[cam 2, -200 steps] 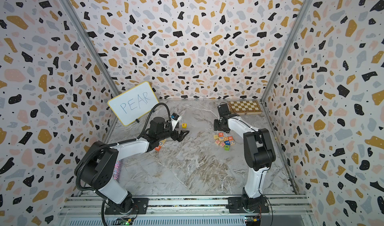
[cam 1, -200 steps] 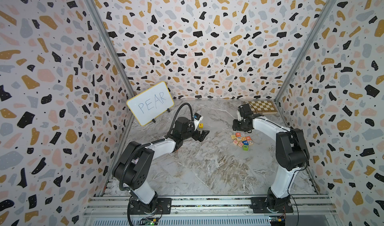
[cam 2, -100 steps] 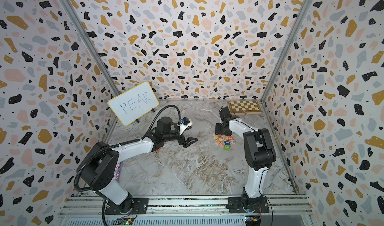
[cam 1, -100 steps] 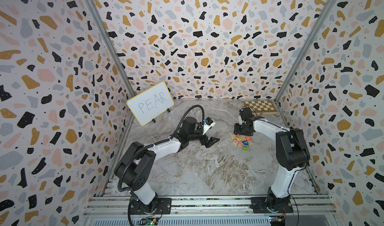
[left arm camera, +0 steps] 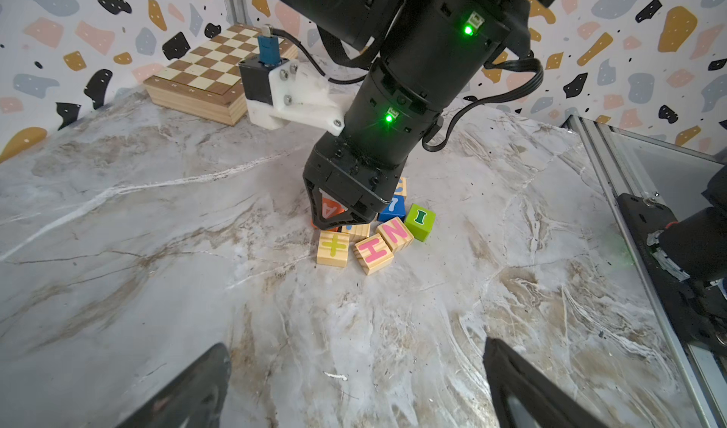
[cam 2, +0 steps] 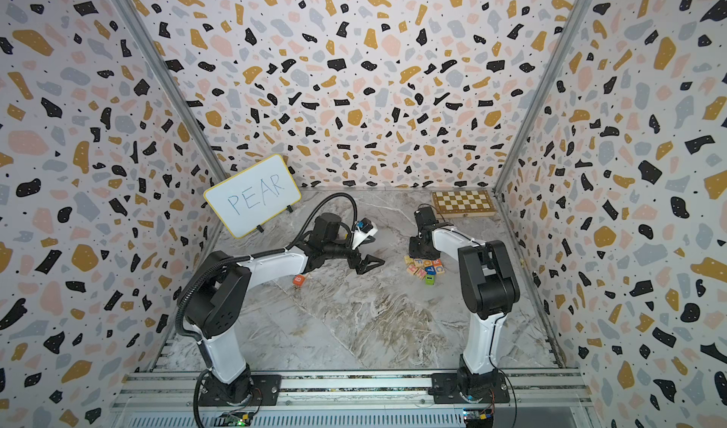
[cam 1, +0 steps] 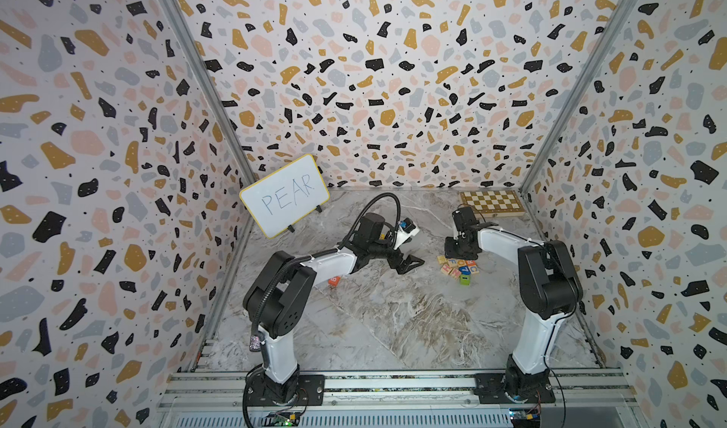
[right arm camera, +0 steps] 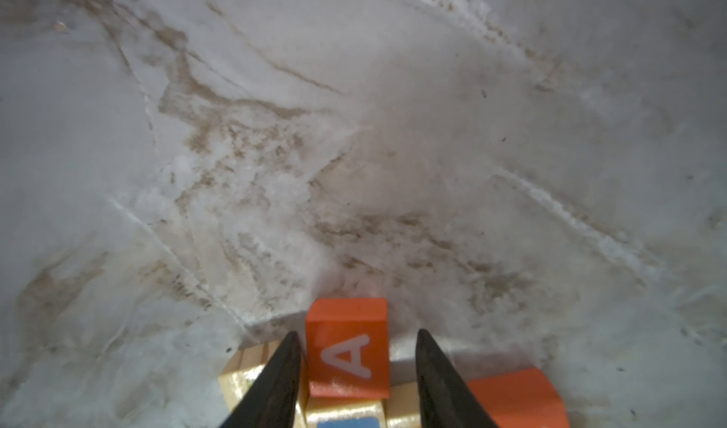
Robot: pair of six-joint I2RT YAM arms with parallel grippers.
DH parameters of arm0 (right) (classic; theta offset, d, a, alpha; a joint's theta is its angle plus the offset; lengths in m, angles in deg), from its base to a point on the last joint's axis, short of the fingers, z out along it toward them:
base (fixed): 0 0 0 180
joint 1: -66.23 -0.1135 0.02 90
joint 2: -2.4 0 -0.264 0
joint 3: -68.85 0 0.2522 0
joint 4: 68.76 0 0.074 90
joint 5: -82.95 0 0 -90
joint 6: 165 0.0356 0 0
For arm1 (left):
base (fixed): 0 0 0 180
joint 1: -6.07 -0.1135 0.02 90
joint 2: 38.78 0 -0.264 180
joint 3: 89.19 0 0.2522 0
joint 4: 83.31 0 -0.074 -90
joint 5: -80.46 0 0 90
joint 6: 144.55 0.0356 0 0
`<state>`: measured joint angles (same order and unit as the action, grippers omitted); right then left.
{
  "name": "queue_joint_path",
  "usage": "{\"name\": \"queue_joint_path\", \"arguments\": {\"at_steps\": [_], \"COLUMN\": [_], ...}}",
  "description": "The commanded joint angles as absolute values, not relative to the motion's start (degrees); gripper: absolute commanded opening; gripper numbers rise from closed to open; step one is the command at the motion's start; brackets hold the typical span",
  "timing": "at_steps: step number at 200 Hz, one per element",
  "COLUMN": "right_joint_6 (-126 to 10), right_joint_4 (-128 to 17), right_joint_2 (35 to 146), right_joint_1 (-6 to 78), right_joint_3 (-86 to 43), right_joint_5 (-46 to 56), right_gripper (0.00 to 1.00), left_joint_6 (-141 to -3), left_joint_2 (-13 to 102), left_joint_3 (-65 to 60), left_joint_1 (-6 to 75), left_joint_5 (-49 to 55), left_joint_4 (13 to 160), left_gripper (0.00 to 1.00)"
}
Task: Spell the uppercase word “pear” with letter blocks
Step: Pick up the letter block from the center of the board.
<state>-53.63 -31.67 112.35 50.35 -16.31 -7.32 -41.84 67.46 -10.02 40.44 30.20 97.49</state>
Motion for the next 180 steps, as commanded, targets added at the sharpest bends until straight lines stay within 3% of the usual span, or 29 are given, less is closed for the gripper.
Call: {"name": "queue_joint_path", "arguments": {"at_steps": [1,38,103,180], "right_joint_6": [-53.1,-53.0,-52.6,-52.0], "right_joint_4": [-31.7,-32.7,-34.2,-34.8], "right_joint_2": [112.6,113.4,111.2,105.8], "right_joint_1": [50.4,50.7,50.2,48.4], "right_joint_3": [-15.0,-14.5,-13.7,-15.3], "right_joint_5": [-8.0,-8.1,-6.7,-8.4], "right_gripper": [0.47,0.44,0.25,0.23], "left_joint_6": [-40.0,-40.2,-39.3,-41.4], "left_joint_2": [68.1,69.4,69.0,60.1], "left_joint_3": [-7.6,-6.7,-6.6,-8.9], "left_joint_1": [40.8,41.1,41.2,41.1], "left_joint_5": [31.0,30.7,29.2,25.3], "left_joint_4": [97.4,97.5,97.2,98.1], "left_gripper": [0.99,0.99,0.99,0.99]}}
